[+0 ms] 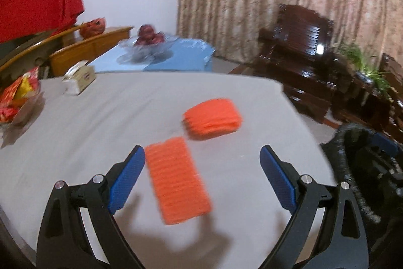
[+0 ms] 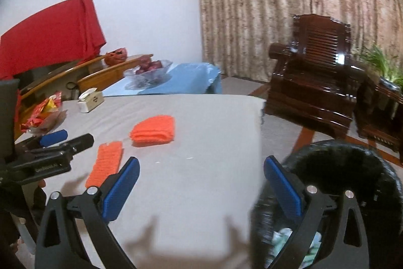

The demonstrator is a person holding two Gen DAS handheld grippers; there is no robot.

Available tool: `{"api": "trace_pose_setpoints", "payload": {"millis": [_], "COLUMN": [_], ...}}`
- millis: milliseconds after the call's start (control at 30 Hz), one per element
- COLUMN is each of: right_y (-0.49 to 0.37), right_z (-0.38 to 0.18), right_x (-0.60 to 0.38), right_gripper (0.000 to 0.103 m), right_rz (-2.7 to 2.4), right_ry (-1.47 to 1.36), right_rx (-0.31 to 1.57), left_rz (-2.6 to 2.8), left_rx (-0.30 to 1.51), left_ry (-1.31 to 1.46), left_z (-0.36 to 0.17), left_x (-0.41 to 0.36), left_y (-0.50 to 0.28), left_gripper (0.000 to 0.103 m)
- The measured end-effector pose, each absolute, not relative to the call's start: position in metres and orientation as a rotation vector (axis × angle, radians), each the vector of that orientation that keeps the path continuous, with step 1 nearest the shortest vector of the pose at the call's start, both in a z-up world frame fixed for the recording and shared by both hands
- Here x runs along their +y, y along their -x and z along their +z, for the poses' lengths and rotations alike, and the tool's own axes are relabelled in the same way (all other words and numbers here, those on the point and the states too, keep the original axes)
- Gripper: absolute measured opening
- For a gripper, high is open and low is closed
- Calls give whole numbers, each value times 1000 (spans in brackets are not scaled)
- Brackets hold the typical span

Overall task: Collect trash
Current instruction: 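Move both open grippers back over the table toward the orange foam nets, then grasp the flat orange foam net with the left gripper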

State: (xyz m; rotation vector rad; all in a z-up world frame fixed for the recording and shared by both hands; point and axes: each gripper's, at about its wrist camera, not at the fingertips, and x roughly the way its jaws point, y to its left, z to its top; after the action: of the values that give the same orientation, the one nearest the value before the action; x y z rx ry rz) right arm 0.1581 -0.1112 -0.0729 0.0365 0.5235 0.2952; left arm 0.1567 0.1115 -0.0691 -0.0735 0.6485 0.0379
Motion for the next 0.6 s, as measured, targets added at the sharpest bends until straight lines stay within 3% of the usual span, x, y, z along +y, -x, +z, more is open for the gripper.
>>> {"api": "trace_pose_setpoints", "payload": {"millis": [600], "right_y": [-211], "right_z": [-116], "right_x": [-68], "right_gripper": [97], "right_rz": [329], "right_ry": [-8], "right_rx": [610], "left_rz": [119], "left_rx": [835], "left_ry": [150], "left_z": [-142], "left_x": [152], "left_y": [-202], "left_gripper": [90]}}
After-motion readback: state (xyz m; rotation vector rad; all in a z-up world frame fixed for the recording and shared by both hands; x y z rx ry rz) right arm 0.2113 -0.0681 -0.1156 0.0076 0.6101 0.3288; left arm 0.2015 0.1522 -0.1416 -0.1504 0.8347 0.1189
